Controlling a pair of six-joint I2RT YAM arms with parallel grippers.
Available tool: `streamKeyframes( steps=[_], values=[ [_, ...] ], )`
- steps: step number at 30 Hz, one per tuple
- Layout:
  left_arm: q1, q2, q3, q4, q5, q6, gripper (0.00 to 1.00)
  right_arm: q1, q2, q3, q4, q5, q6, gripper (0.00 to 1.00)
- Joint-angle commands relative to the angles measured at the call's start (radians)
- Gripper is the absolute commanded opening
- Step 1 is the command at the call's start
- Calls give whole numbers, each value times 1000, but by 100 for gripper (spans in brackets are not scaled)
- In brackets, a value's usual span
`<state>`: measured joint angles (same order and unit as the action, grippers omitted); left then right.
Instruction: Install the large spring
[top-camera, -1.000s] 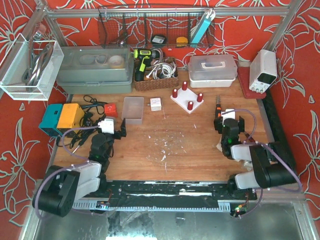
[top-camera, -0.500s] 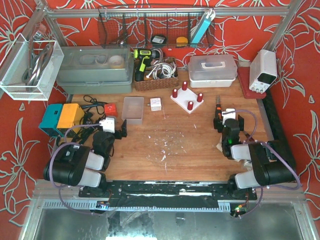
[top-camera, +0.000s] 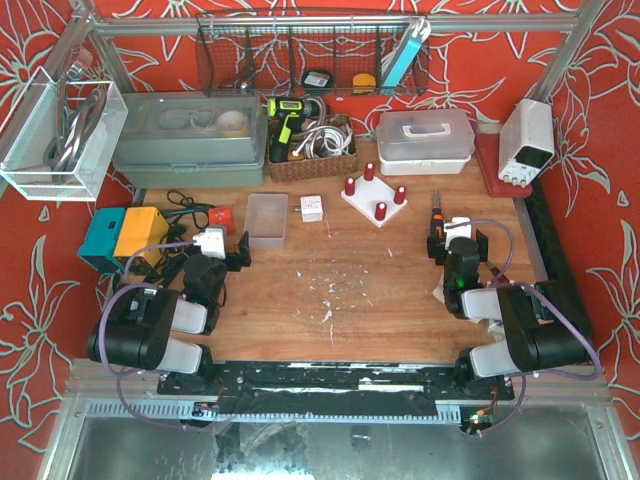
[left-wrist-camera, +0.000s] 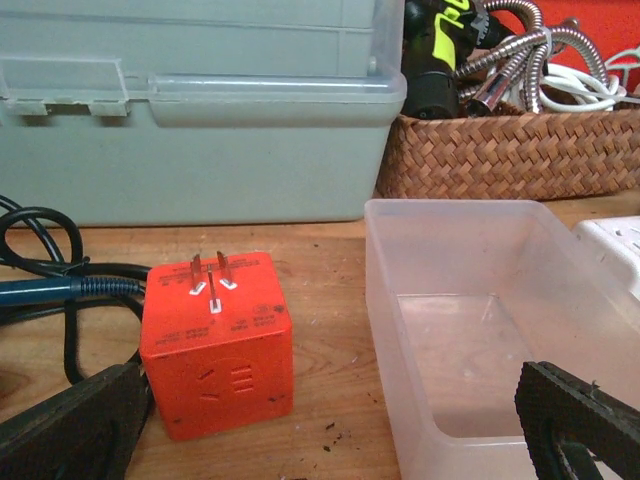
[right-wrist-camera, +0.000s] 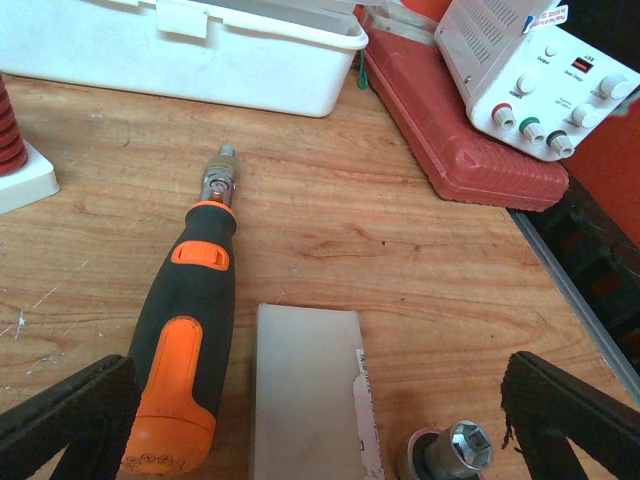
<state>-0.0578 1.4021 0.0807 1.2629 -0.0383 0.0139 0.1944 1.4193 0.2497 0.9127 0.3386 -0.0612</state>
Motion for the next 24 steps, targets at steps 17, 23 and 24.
streamKeyframes(
  steps=[17,23,24],
  values=[
    [5,6,27,-12,48,15,100,-10,-3,19,0,-1,17,99],
    [4,7,29,-17,63,21,100,-9,-2,19,0,-1,18,99],
    [4,6,29,-17,63,21,100,-9,-2,19,0,-2,17,99]
  ],
)
